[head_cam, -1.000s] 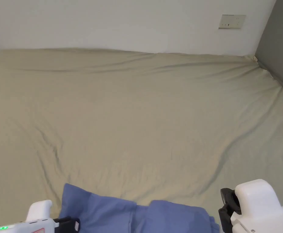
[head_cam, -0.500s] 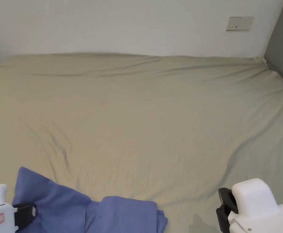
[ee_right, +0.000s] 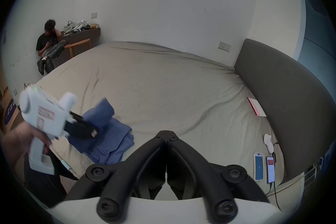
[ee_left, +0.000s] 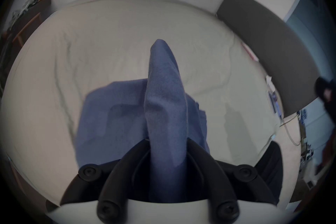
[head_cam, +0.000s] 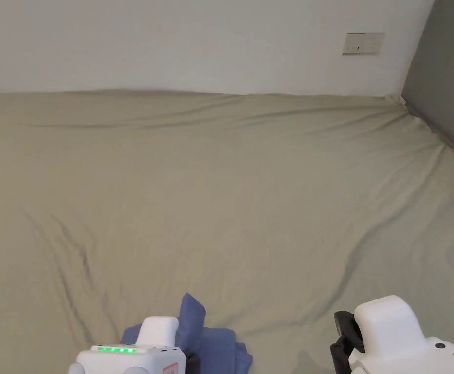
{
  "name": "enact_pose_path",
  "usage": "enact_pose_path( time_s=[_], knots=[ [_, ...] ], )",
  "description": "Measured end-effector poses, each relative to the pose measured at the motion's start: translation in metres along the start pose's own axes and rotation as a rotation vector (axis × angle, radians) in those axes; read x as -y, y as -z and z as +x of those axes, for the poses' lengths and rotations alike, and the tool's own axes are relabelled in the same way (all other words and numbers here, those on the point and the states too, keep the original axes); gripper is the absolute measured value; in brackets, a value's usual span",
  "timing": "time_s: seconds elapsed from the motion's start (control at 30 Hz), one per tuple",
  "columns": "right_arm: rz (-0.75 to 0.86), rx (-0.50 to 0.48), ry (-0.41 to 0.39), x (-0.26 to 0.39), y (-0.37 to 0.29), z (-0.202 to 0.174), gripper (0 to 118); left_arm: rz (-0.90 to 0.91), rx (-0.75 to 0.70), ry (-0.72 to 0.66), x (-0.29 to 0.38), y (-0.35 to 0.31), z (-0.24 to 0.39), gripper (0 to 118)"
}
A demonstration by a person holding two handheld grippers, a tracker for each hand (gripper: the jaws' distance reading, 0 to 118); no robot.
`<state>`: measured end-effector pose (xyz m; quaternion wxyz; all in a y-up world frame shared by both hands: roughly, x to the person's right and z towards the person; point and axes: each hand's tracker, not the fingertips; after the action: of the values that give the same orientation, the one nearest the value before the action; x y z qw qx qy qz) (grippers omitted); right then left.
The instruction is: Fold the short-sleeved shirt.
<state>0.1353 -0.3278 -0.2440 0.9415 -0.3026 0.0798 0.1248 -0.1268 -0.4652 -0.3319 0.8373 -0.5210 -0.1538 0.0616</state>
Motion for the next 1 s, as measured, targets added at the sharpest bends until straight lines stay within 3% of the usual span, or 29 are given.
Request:
enact_pose_path(
  time_s=[0.07,0.13,0.17,0.2,0.23,0.3,0.4,0.47,0.53,0.57,0.6,0.7,0.87,1.0],
  knots=[
    [-0.004,0.002,0.007,0.002,0.0,0.003,2,-0.028,-0.036,-0.006,0.004,0.021,0.011,17],
    [-0.008,0.004,0.012,0.003,0.001,0.005,2,-0.04,-0.058,-0.027,0.008,0.032,0.019,65],
    [-0.01,0.005,0.013,0.004,0.001,0.006,2,-0.035,-0.049,-0.041,0.009,0.035,0.021,83],
    [-0.012,0.006,0.014,0.005,0.002,0.007,2,-0.025,0.037,-0.087,0.011,0.035,0.023,91],
    [-0.015,0.007,0.014,0.005,0.003,0.008,2,-0.02,0.134,-0.122,0.012,0.036,0.025,91],
    [-0.02,0.007,0.016,0.007,0.005,0.008,2,-0.053,0.316,-0.175,0.014,0.033,0.028,118],
    [-0.02,0.007,0.025,0.007,0.004,0.01,2,0.008,0.339,-0.175,0.013,0.011,0.024,118],
    [-0.018,0.006,0.029,0.007,0.004,0.011,2,0.097,0.321,-0.187,0.011,-0.006,0.01,113],
    [-0.017,0.006,0.034,0.006,0.004,0.012,2,0.184,0.246,-0.191,0.009,-0.019,-0.004,92],
    [-0.015,0.006,0.034,0.006,0.003,0.013,2,0.22,0.178,-0.174,0.009,-0.025,-0.01,75],
    [-0.013,0.006,0.033,0.006,0.002,0.013,2,0.249,0.075,-0.145,0.009,-0.028,-0.014,50],
    [-0.008,0.01,0.029,0.007,-0.002,0.012,2,0.28,-0.124,-0.021,0.014,-0.023,-0.019,0],
    [-0.014,0.015,0.022,0.009,-0.005,0.012,2,0.222,-0.137,0.103,0.032,0.011,0.009,0],
    [-0.023,0.025,0.021,0.012,-0.008,0.014,2,0.163,-0.182,0.291,0.048,0.042,0.053,0]
  ],
)
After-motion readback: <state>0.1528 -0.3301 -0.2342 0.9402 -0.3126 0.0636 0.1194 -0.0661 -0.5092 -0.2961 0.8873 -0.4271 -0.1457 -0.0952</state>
